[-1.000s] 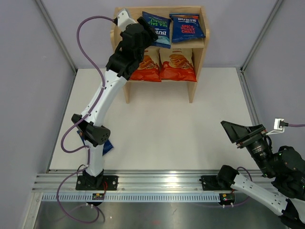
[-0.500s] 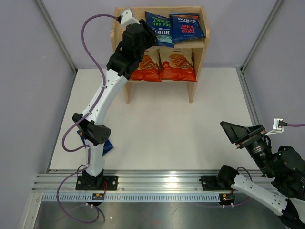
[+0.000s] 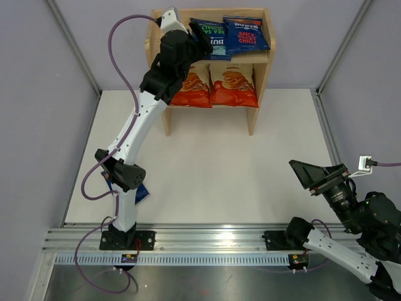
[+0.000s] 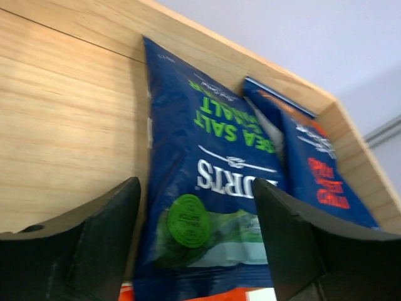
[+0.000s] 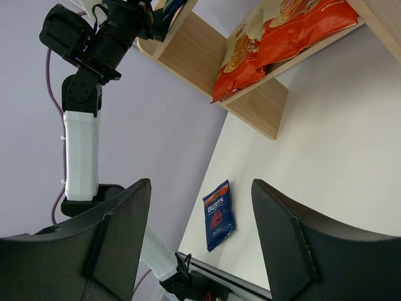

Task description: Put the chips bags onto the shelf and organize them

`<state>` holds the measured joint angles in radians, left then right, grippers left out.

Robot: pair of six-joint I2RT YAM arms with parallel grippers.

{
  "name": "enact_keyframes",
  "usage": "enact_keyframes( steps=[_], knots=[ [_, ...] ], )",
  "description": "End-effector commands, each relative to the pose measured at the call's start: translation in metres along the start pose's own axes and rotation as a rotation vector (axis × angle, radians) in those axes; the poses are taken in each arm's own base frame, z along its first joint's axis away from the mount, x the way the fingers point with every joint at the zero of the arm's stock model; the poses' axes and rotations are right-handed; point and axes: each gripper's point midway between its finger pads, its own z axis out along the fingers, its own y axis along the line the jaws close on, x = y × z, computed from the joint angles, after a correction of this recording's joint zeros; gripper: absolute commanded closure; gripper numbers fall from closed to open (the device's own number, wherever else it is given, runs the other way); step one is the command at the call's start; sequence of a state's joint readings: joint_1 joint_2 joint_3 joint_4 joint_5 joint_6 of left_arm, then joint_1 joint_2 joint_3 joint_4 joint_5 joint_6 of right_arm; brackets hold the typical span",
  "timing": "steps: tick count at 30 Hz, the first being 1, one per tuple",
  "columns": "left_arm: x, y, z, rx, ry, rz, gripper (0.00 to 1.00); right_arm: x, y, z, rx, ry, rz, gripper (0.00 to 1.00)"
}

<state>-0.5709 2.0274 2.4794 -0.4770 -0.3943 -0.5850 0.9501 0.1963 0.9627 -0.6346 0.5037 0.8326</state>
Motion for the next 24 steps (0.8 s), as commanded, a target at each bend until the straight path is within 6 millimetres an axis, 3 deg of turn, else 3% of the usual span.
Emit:
enact_keyframes(
  steps=[1, 3, 9, 11, 14, 16, 19, 20, 22, 23, 24],
  knots=[
    [-0.029, 0.031, -0.016, -0.096, -0.024, 0.122, 0.21, -0.001, 0.003, 0.002, -0.007, -0.002, 0.002, 0.28],
    [-0.035, 0.037, -0.017, -0.101, -0.028, 0.167, 0.14, 0.001, 0.004, 0.001, -0.013, 0.005, 0.002, 0.28],
    [-0.06, 0.041, -0.03, -0.064, -0.04, 0.224, 0.07, 0.004, 0.005, 0.004, -0.021, 0.019, -0.018, 0.27],
    [-0.075, 0.025, -0.046, 0.008, -0.054, 0.226, 0.01, 0.01, 0.005, 0.008, -0.021, 0.039, -0.067, 0.25],
    [-0.102, 0.002, -0.079, 0.116, -0.092, 0.222, 0.01, 0.026, 0.0, 0.019, -0.004, 0.088, -0.153, 0.16],
    [-0.125, -0.011, -0.108, 0.176, -0.129, 0.226, 0.01, 0.036, -0.003, 0.027, 0.0, 0.119, -0.215, 0.03],
    [-0.138, -0.017, -0.135, 0.218, -0.137, 0.238, 0.01, 0.069, -0.014, 0.048, 0.034, 0.22, -0.313, 0.01],
    [-0.151, -0.018, -0.155, 0.231, -0.157, 0.234, 0.01, 0.082, -0.018, 0.054, 0.034, 0.259, -0.347, 0.0],
    [-0.148, -0.008, -0.173, 0.213, -0.12, 0.245, 0.01, 0.113, -0.019, 0.071, 0.004, 0.349, -0.393, 0.01],
    [-0.161, -0.004, -0.2, 0.209, -0.14, 0.236, 0.01, 0.128, -0.027, 0.077, 0.014, 0.379, -0.398, 0.0],
    [-0.15, 0.008, -0.204, 0.175, -0.101, 0.234, 0.01, 0.137, -0.012, 0.086, -0.061, 0.378, -0.371, 0.0]
  ],
)
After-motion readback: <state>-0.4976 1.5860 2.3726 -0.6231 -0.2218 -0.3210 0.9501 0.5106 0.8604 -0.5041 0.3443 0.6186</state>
